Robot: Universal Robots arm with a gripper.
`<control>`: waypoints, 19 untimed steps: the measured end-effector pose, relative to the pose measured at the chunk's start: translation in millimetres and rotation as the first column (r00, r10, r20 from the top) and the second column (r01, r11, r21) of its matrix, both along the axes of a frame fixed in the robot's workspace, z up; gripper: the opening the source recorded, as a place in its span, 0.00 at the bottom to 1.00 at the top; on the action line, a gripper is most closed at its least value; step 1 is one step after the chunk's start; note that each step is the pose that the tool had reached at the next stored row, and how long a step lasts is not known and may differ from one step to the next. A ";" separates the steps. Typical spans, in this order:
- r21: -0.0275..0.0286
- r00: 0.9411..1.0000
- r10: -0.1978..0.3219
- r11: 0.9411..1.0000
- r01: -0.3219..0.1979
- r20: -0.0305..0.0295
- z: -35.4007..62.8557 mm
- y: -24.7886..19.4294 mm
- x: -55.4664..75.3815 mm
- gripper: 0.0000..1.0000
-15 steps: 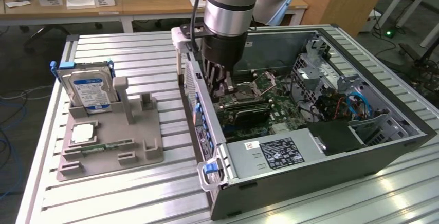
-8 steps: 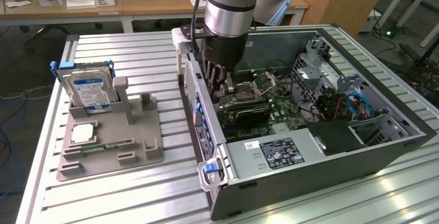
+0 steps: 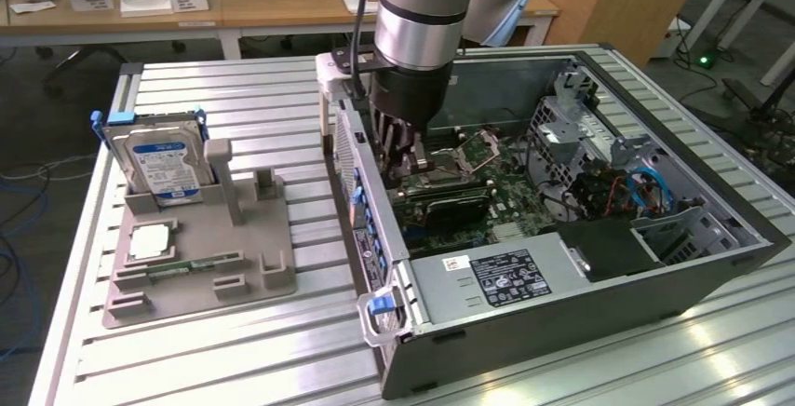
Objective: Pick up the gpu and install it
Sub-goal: 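Press down on the gpu until it lock into place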
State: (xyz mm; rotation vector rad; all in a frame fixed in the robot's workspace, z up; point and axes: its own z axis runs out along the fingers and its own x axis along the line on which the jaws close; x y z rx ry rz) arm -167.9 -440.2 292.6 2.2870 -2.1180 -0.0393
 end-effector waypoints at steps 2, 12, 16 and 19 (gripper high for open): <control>0.000 1.000 0.000 1.000 0.000 0.000 0.1 -0.5 -0.4 0.11; 0.000 1.000 0.000 1.000 0.000 0.000 0.7 -5.2 -3.8 0.11; 0.000 1.000 0.000 1.000 0.000 0.000 0.7 -6.1 -4.3 0.11; 0.000 1.000 0.000 1.000 0.000 0.000 0.5 -6.5 -4.4 0.11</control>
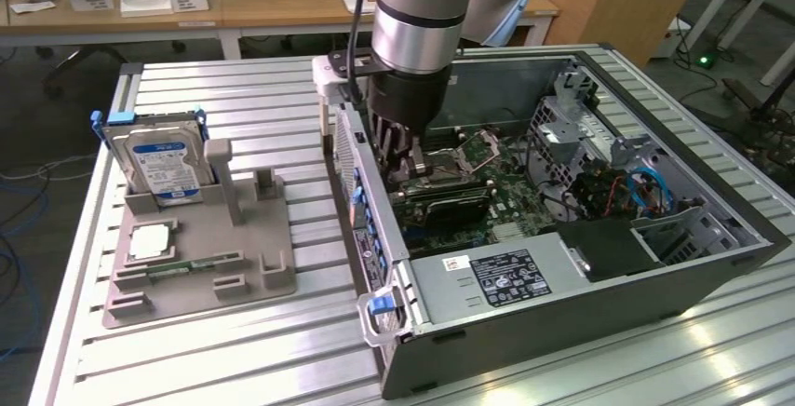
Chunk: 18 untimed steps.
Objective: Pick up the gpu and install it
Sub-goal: 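Press down on the gpu until it lock into place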
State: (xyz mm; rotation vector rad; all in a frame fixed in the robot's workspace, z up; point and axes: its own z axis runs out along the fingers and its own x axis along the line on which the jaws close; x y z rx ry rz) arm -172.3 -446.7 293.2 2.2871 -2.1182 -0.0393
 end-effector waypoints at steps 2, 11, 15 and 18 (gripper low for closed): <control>0.000 1.000 0.000 1.000 0.000 0.000 -0.1 -0.1 0.0 0.11; 0.000 1.000 0.000 1.000 0.000 0.000 -1.0 -0.1 0.0 0.11; 0.000 1.000 0.000 1.000 0.000 0.000 9.0 -0.1 0.2 0.11; 0.000 1.000 0.000 1.000 0.000 0.000 10.5 -0.1 0.2 0.11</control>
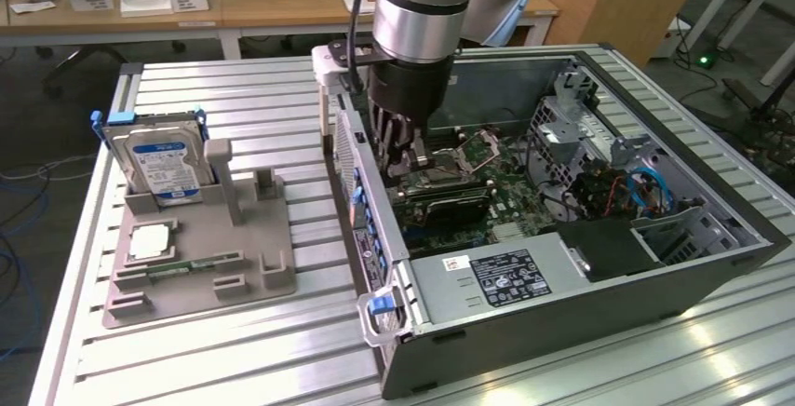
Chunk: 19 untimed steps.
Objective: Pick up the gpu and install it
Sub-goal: 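Press down on the gpu until it lock into place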
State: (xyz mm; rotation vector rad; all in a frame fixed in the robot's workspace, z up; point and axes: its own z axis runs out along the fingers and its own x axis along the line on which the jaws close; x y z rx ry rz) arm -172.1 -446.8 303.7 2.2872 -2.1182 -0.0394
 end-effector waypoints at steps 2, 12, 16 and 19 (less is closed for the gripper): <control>0.000 1.000 0.000 1.000 0.000 0.000 0.0 0.0 0.0 0.11; 0.000 1.000 0.000 1.000 0.000 0.000 -2.2 -3.0 0.0 0.11; 0.000 1.000 0.000 1.000 0.000 0.000 -2.8 -3.0 -0.3 0.11; 0.000 1.000 0.000 1.000 0.000 0.000 -2.8 -3.0 -1.7 0.11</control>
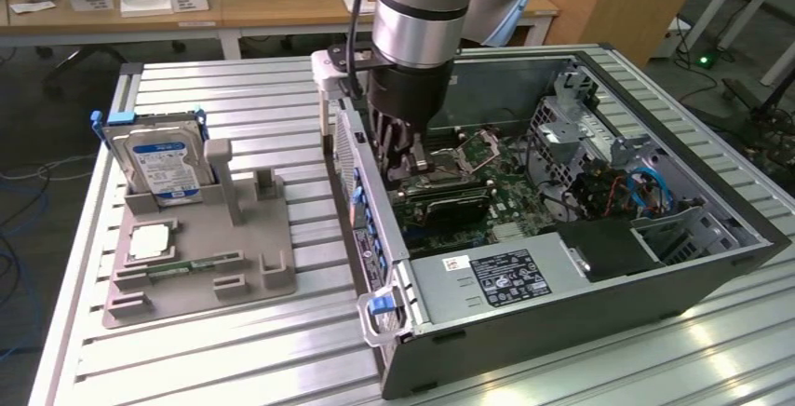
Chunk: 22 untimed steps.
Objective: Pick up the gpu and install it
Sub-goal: 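Press down on the gpu until it lock into place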
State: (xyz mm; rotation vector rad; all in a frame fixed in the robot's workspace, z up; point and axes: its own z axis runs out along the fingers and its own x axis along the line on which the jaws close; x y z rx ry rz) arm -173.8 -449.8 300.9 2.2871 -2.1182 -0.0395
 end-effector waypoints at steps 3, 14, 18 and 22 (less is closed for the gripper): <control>0.000 1.000 0.000 1.000 0.000 0.000 0.1 0.0 -2.5 0.11; 0.000 1.000 0.000 1.000 0.000 0.000 -0.2 0.0 -3.4 0.11; 0.000 1.000 0.000 1.000 0.000 0.000 -0.6 -0.1 -3.7 0.11; -0.001 1.000 0.000 1.000 0.000 0.000 -3.3 -0.1 -3.7 0.11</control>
